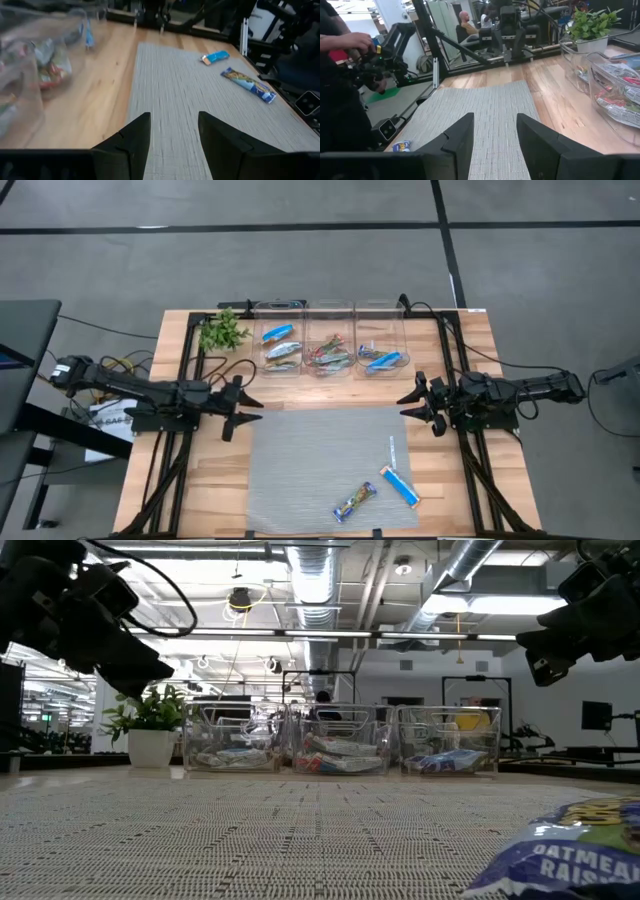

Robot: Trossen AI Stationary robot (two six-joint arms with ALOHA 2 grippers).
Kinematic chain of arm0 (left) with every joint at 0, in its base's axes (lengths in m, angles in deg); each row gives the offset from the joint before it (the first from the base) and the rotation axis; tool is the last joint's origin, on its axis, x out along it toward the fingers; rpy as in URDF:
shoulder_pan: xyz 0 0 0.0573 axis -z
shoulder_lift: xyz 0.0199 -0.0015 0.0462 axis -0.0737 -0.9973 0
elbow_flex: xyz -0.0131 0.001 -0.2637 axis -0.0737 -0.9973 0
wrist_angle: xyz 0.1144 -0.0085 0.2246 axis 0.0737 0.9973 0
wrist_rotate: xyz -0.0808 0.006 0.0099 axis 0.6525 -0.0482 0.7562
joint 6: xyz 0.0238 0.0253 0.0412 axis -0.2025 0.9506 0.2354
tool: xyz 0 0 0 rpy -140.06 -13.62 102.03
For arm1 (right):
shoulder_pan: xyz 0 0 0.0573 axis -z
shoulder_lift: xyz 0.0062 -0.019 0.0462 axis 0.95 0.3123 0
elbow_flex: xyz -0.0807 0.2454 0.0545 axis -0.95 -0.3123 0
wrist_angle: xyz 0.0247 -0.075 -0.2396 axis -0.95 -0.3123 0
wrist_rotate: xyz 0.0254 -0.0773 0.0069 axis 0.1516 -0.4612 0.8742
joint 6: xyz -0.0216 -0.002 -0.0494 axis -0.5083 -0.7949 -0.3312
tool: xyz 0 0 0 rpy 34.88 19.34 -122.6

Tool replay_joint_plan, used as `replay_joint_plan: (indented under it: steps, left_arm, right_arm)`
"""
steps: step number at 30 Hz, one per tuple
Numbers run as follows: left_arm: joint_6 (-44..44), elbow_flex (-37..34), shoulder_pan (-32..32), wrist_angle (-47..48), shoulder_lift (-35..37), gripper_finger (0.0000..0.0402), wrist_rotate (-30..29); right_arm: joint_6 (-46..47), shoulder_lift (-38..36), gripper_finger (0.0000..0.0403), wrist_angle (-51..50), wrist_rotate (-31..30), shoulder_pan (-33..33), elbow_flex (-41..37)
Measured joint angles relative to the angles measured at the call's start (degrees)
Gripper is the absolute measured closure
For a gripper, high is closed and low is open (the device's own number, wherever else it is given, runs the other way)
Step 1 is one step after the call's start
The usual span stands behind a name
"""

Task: Pick and place Granola Bars by type
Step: Put the yellow granola bar into the left transparent bin

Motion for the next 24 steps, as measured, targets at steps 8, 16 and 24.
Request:
replay_joint_plan:
  steps: [8,16,24]
  left_arm:
    - [5.7,-1.7,-1.5,5.2,11.8,0.0244,1.4]
    - [9.6,-1.7,-3.8,16.0,22.6,0.0244,3.5]
    - [9.4,-1.7,-3.8,16.2,24.9,0.0244,3.0]
  right_arm:
    - [0.0,0.0,0.026,0.0,0.0,0.0,0.0]
    - [0.0,0.0,0.026,0.0,0.0,0.0,0.0]
    - [0.0,0.0,0.0261,0.0,0.0,0.0,0.0]
